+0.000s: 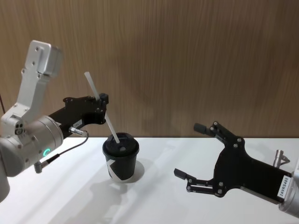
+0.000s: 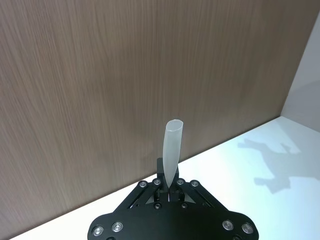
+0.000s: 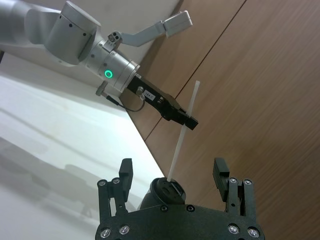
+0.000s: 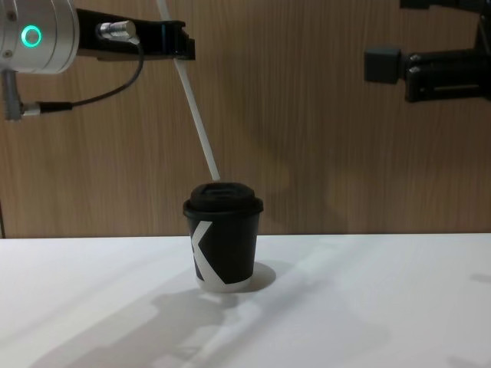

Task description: Pick up the straw with one hand, pass it to the other hand, and insert it into the cup.

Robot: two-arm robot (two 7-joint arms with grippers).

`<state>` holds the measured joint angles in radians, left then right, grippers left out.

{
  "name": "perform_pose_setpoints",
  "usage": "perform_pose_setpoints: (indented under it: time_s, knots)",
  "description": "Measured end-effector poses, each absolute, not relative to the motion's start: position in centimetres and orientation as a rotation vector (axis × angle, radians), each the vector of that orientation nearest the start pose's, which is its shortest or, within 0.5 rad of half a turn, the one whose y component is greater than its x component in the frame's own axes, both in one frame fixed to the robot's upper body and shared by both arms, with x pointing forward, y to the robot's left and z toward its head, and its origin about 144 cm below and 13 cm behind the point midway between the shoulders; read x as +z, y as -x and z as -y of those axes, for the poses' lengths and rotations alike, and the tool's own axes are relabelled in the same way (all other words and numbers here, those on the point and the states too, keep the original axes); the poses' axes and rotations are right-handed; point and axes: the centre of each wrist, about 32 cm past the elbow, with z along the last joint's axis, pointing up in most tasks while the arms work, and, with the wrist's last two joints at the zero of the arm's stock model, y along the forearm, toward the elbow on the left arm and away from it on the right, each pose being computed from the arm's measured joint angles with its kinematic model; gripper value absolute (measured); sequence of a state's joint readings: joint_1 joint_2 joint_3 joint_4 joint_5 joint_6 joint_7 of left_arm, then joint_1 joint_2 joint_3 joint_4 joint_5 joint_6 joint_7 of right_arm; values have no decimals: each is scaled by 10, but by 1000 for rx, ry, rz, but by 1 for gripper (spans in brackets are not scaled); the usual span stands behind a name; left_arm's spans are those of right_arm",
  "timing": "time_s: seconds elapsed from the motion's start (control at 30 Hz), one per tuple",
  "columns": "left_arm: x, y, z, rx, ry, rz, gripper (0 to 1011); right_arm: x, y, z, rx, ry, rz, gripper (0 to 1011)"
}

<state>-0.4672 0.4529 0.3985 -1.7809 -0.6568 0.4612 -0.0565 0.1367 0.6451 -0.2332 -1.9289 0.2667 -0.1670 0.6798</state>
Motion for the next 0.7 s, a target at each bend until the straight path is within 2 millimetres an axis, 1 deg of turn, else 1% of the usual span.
perform_pose_setpoints:
  time_s: [0.7]
  knots:
    - [1333,-527,-211,984,-39,-57,7,1293,-457,282,-489,74,611,1001]
